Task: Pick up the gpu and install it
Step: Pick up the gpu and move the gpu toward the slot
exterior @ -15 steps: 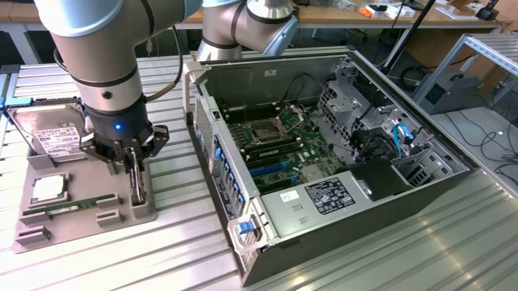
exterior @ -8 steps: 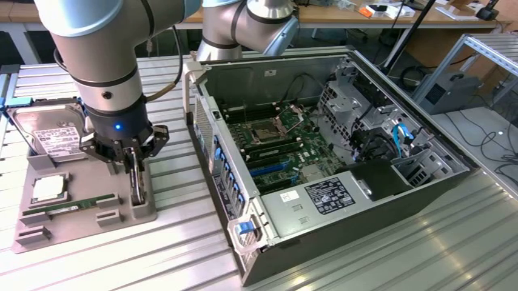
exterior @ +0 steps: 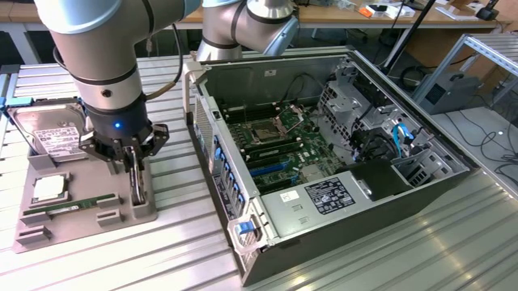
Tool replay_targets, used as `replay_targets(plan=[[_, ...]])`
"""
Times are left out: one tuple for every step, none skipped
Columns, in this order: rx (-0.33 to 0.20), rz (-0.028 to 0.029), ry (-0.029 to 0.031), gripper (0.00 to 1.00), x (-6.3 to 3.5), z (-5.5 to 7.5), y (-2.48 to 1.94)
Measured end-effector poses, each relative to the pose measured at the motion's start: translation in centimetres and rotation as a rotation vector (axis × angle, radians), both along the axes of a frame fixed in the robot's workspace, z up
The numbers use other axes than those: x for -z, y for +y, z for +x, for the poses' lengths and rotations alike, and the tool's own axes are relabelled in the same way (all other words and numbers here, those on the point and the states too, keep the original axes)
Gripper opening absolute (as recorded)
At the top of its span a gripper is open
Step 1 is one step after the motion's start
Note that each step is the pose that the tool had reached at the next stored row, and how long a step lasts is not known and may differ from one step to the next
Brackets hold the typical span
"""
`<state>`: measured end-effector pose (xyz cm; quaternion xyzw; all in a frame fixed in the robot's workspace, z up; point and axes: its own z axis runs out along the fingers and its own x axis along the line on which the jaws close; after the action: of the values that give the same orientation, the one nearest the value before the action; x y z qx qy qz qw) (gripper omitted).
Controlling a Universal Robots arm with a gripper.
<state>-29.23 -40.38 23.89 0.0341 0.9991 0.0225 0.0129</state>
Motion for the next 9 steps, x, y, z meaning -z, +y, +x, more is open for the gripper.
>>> replay_targets(plan=[[0.0, 0.0, 0.0, 0.27, -0.18, 0.0, 0.0], [0.0, 0.0001, -0.0001, 0.27, -0.39, 0.0, 0.0], [0.0, 0.0, 0.0, 0.27, -0.6, 0.0, 0.0], [0.0, 0.0, 0.0, 0.27, -0.72, 0.0, 0.0], [0.0, 0.0, 0.0, 0.27, -0.81, 0.0, 0.0], [0.0, 0.0, 0.0, 0.27, -0.96, 0.0, 0.0], [0.0, 0.0, 0.0, 0.27, -1.14, 0.0, 0.0], [0.0, 0.0, 0.0, 0.27, -1.25, 0.0, 0.0], [0.0, 0.0, 0.0, 0.27, -1.33, 0.0, 0.0]])
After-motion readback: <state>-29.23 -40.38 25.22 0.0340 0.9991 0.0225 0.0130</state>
